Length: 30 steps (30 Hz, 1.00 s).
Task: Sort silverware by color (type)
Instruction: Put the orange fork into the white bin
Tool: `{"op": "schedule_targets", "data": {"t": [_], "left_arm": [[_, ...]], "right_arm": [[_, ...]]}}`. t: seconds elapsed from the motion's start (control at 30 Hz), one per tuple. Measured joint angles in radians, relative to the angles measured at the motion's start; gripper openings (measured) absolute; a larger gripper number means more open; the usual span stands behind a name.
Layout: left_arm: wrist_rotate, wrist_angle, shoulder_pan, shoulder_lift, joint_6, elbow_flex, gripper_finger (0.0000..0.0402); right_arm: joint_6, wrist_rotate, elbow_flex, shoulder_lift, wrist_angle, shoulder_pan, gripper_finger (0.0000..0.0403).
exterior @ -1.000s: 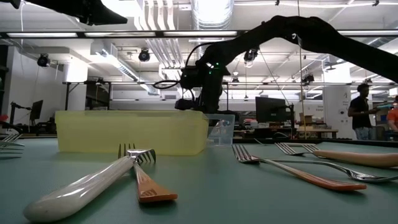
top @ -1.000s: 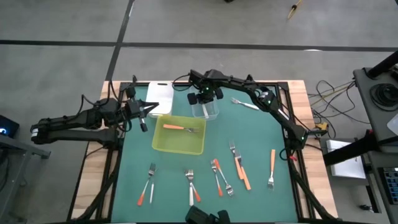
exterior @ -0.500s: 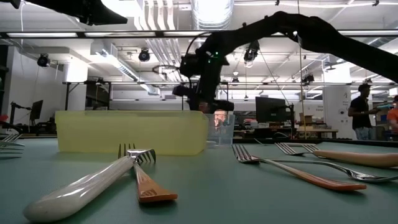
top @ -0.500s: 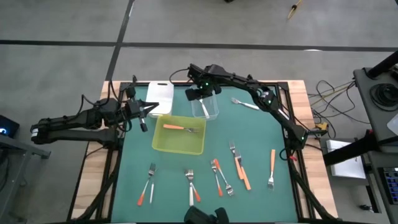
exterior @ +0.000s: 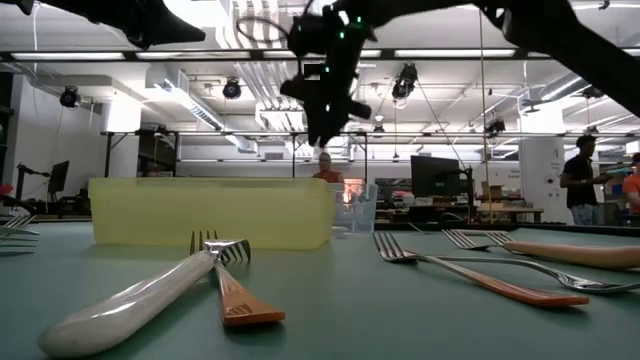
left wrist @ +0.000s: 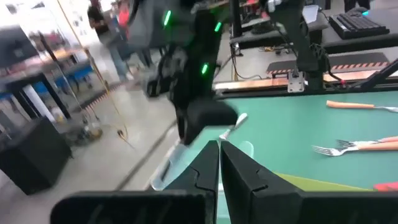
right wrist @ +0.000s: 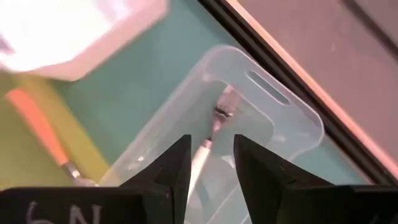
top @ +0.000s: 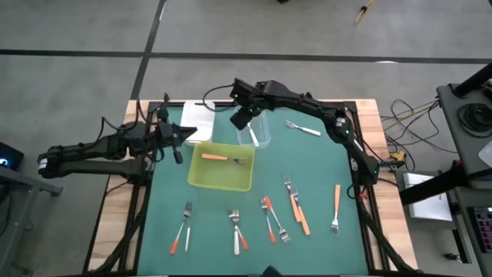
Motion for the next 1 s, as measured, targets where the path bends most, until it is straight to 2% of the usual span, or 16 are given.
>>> {"op": "schedule_targets", "data": {"t": [0.2, 0.33, 0.6, 1.0], "left_arm": [[0.002, -0.092, -0.006, 0.015, -0.206, 0.0, 0.0], [0.002, -0.147, -0.037, 0.026, -0.364, 0.0, 0.0], [0.002, -0.168, -0.184, 0.081, -0.646, 0.0, 0.0], [-0.008, -0.169, -0.502, 0.189, -1.044, 0.0, 0.0]], "right_arm": [[-0.147, 0.012, -0.008, -0.078, 0.038, 0.09, 0.0097], [-0.214, 0.013, -0.082, -0.14, 0.126, 0.126, 0.0089], [-0.274, 0.01, -0.432, -0.343, 0.423, 0.164, 0.0086], [-0.313, 0.002, -0.902, -0.608, 0.804, 0.195, 0.0086]]}}
